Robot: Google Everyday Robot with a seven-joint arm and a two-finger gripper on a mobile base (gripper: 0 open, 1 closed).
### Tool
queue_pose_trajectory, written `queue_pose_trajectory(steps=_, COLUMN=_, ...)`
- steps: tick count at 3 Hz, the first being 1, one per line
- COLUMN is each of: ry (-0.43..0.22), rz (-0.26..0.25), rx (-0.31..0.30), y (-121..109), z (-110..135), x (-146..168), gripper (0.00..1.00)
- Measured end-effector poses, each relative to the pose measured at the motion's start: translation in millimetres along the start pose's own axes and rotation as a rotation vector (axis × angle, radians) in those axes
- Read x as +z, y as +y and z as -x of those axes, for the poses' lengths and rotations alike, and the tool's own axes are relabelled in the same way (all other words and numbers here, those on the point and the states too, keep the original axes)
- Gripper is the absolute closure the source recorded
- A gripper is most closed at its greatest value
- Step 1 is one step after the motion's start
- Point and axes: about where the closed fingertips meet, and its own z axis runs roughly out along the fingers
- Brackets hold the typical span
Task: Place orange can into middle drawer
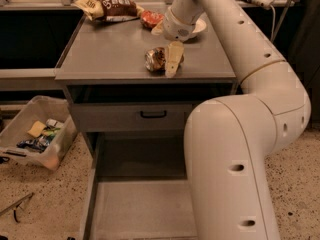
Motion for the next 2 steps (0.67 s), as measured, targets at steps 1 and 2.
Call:
queue_pose_trajectory(steps=1, ry=0.080, rz=0.007, rx=0.094, y=-7.8, z=-10.8, x=9.0, gripper=0.00)
queue_pose_trajectory(steps=2, ry=0.069, rz=0.043, rx=0.114, y=-6.0, z=-11.8, x=21.4, gripper=0.19)
